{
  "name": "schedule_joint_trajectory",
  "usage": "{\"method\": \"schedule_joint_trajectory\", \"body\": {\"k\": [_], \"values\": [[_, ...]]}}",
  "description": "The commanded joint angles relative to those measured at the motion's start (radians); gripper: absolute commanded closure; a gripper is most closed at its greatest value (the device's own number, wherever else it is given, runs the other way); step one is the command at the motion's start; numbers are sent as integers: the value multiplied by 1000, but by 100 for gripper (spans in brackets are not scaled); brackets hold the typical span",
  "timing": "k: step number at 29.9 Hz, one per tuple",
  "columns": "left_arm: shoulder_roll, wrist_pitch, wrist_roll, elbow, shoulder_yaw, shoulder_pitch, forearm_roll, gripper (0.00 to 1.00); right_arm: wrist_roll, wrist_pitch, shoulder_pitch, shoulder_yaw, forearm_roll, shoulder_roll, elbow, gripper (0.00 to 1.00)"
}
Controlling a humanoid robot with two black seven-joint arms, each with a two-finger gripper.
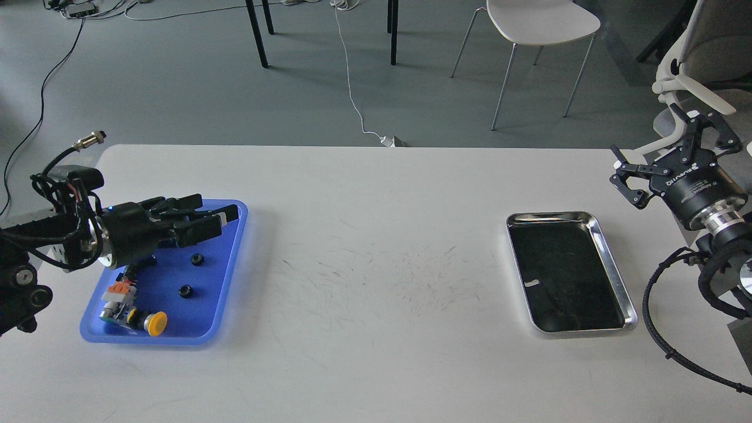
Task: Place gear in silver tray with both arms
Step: 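Lower the left gripper onto a black gear in the blue tray, then close the left gripper on the black gear and lift it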
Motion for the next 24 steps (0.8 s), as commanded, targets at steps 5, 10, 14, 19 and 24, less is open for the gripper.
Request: {"method": "schedule_joint_trajectory", "body": {"k": [5, 10, 14, 19, 24], "values": [[-54, 187, -3, 179, 126, 7, 177, 7, 0, 0, -1, -4, -2, 8, -5, 1], [-121, 205, -55, 335, 128, 8, 185, 11, 0, 0, 2, -12, -6, 11, -9, 1], [-144, 207, -64, 366, 128, 10, 185, 11, 0, 0, 5, -13, -9, 11, -9, 1], [-151, 220, -64, 366, 168, 10, 184, 11, 0, 0, 5, -13, -11, 11, -11, 1], [-172, 237, -64, 377, 186, 8, 184, 11, 0, 0, 7, -15, -13, 12, -11, 1]]}}
